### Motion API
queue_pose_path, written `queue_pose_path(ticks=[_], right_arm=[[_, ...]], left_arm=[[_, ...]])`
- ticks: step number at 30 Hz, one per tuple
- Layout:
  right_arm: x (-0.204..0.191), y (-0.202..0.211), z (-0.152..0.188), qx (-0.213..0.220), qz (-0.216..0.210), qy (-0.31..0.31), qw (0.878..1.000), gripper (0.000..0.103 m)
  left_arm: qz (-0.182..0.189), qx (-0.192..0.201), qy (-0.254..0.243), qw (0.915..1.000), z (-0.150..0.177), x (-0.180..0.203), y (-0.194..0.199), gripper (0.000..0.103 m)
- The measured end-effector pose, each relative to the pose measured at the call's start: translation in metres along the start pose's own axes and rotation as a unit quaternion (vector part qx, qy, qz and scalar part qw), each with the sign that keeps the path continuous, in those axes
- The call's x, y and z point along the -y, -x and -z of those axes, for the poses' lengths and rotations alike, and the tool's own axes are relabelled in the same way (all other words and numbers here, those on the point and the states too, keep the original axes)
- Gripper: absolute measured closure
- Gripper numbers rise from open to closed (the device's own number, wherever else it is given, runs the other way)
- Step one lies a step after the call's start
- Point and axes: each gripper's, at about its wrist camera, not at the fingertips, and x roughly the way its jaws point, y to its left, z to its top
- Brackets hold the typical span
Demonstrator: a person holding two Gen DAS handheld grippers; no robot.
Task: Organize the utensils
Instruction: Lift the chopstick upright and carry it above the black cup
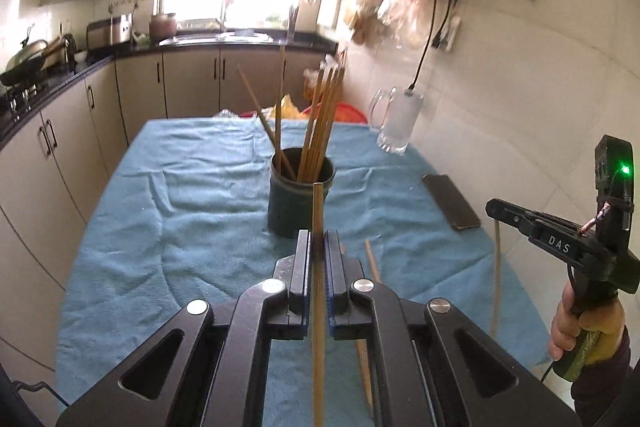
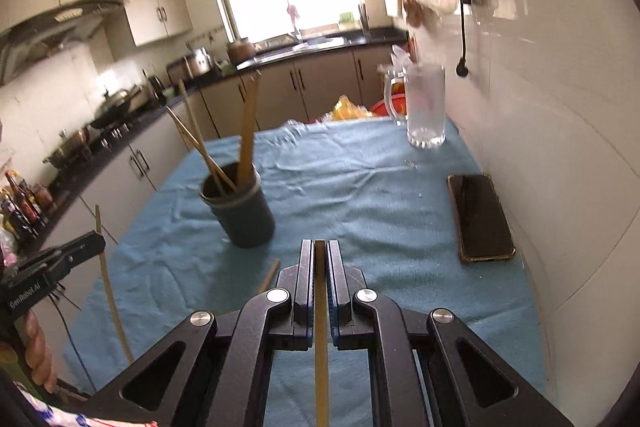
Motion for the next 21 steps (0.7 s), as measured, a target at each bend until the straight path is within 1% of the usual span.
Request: queue_pose_path(ticks=[5,11,17,21], right_arm=[[-0.008,0.027,0.003,0.029,-0.001,0.009,1.000,0.097],[-0.018,0.049,0.006,0.048,-0.008,0.021,0.999,0.097],[-0.024,0.069,0.005,0.069,-0.014,0.029,0.997,0.097],[-0.026,0.074,0.001,0.079,-0.017,0.030,0.996,0.097]], left_arm=[[0.002,0.028,-0.015,0.9995,0.005,0.012,0.026,0.098],[0.013,0.046,-0.016,0.9987,0.009,0.020,0.049,0.098],[0.014,0.064,-0.020,0.9976,0.006,0.025,0.065,0.098],[0.016,0.072,-0.019,0.9971,0.001,0.024,0.070,0.098]])
